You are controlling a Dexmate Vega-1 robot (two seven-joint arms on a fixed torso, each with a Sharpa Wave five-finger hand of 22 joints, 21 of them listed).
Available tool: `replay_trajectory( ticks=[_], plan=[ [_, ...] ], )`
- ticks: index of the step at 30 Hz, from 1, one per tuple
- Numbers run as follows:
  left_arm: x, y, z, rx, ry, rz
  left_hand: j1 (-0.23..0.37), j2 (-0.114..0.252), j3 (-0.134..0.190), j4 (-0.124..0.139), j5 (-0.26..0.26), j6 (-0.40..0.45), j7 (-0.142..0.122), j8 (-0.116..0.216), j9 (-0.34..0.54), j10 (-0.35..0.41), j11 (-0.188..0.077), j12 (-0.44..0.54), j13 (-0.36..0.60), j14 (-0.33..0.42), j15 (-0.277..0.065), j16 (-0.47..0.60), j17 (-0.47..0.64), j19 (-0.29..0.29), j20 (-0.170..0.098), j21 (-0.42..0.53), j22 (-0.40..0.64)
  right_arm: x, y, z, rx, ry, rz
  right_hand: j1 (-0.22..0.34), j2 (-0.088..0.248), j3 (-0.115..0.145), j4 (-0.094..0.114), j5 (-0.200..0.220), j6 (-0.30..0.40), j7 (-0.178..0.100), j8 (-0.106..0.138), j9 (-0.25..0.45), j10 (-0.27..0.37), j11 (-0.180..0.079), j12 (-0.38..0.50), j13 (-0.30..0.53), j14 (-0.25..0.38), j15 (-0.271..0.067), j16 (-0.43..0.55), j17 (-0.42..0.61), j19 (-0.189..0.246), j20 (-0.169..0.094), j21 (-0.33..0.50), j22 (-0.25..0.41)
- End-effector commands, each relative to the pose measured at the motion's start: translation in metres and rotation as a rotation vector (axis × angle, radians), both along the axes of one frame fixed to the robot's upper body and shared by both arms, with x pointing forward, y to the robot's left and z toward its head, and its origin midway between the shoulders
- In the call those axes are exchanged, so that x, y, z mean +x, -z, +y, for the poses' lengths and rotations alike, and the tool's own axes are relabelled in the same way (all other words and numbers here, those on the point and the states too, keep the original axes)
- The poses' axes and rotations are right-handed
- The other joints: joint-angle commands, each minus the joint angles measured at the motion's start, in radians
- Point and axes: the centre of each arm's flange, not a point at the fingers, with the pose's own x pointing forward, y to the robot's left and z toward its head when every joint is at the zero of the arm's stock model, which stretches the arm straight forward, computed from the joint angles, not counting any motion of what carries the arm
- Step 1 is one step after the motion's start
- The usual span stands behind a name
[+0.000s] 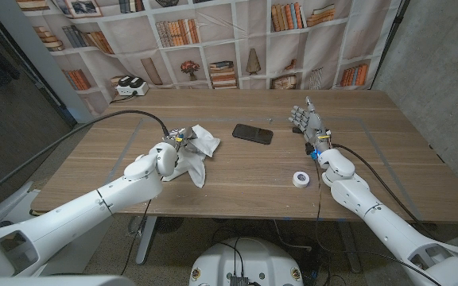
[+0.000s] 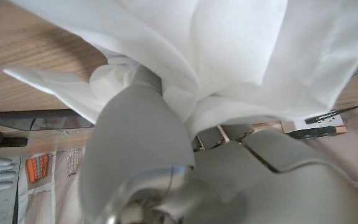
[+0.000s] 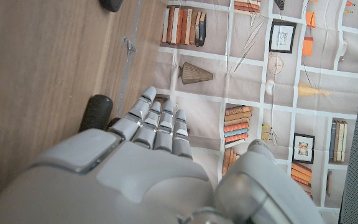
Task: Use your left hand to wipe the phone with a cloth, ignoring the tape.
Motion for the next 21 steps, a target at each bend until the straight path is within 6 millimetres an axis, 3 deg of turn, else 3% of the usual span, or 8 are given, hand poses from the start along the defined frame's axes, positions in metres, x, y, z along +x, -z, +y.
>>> replay_trajectory(
  ticks=[1, 13, 21],
  plan=[
    [-0.011, -0.026, -0.004, 0.008, -0.003, -0.101, 0.014, 0.010, 0.006, 0.001, 0.004, -0.010, 0.005, 0.012, 0.011, 0.003, -0.009, 0.009, 0.017, 0.029, -0.027, -0.003, 0.006, 0.000, 0.004, 0.002, 0.002, 0.000, -0.001, -0.003, 0.007, -0.006, -0.008, 0.009, 0.002, 0.000, -0.007, 0.000, 0.006, 0.000, -0.002, 0.002, 0.008, 0.002, -0.001, 0.003, 0.010, 0.002, -0.001, 0.006, 0.011, 0.001, -0.003, 0.004],
    [-0.019, -0.051, -0.013, 0.021, 0.022, -0.187, 0.012, 0.010, 0.010, 0.008, 0.002, -0.020, 0.007, 0.023, 0.026, -0.001, -0.009, 0.014, 0.049, 0.031, -0.025, -0.006, 0.014, -0.001, 0.003, 0.002, 0.002, -0.002, -0.002, -0.009, 0.016, 0.001, -0.021, 0.011, 0.005, 0.001, -0.008, -0.001, 0.006, 0.001, -0.003, 0.003, 0.009, 0.001, -0.002, 0.003, 0.011, 0.000, -0.001, 0.006, 0.013, 0.000, -0.007, 0.004],
    [-0.014, -0.057, -0.023, 0.019, 0.081, -0.251, 0.012, 0.009, 0.014, 0.010, 0.001, -0.027, 0.005, 0.029, 0.035, -0.002, -0.006, 0.017, 0.068, 0.033, -0.026, -0.008, 0.019, -0.002, 0.003, 0.002, 0.003, -0.003, -0.001, -0.011, 0.025, 0.005, -0.029, 0.012, 0.006, 0.001, -0.009, -0.002, 0.007, 0.000, -0.003, 0.003, 0.010, 0.001, -0.002, 0.003, 0.011, 0.001, -0.002, 0.006, 0.015, 0.000, -0.008, 0.005]
  ],
)
